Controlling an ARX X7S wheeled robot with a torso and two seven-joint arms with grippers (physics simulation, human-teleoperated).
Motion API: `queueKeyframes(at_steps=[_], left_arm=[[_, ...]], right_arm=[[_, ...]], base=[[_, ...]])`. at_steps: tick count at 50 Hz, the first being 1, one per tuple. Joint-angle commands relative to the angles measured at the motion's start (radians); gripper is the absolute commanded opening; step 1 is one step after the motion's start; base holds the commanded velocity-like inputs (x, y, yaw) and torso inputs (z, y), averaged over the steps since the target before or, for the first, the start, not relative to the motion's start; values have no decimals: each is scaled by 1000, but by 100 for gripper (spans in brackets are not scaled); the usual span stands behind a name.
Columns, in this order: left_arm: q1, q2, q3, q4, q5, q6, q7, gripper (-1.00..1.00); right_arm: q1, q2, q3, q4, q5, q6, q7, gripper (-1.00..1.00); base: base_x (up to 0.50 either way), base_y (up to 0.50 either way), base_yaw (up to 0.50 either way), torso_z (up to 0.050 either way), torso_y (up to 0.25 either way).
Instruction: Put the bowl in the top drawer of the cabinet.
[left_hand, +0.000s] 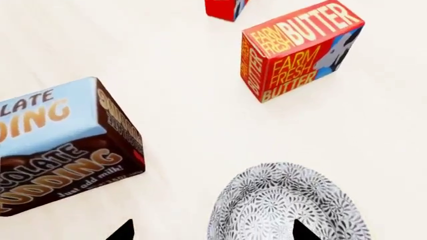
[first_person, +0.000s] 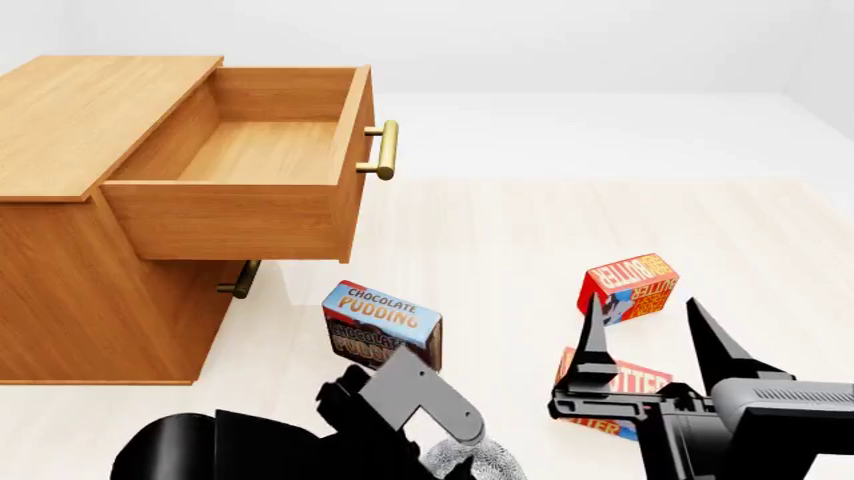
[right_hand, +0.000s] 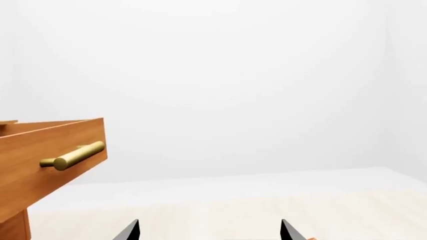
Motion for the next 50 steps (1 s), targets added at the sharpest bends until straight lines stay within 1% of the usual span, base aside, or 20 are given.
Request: queueKeyframes(at_steps=[1, 10, 23, 37, 42, 50], left_arm=[[-52, 15, 11, -114, 3, -7, 48, 100], [-97, 22, 19, -190, 0, -23, 71, 100], [-135, 61, 119, -255, 40, -63, 84, 100], [-179, 92, 160, -303, 20, -107, 95, 100], [-194, 103, 163, -337, 20, -93, 119, 100], [-208, 124, 160, -439, 54, -22, 170, 100]], right_arm=[[0, -1, -8, 4, -4, -4, 3, 100], [-1, 0, -8, 8, -4, -9, 4, 100], [-2, 1, -11, 9, -6, -15, 7, 100], [1, 2, -16, 21, -7, -21, 8, 100], [-3, 3, -15, 23, -7, -27, 7, 100], [-6, 7, -7, 17, 1, -30, 11, 100]], base=[[0, 0, 0, 0, 0], [0, 0, 0, 0, 0], [0, 0, 0, 0, 0], [0, 0, 0, 0, 0], [0, 0, 0, 0, 0], [0, 0, 0, 0, 0]])
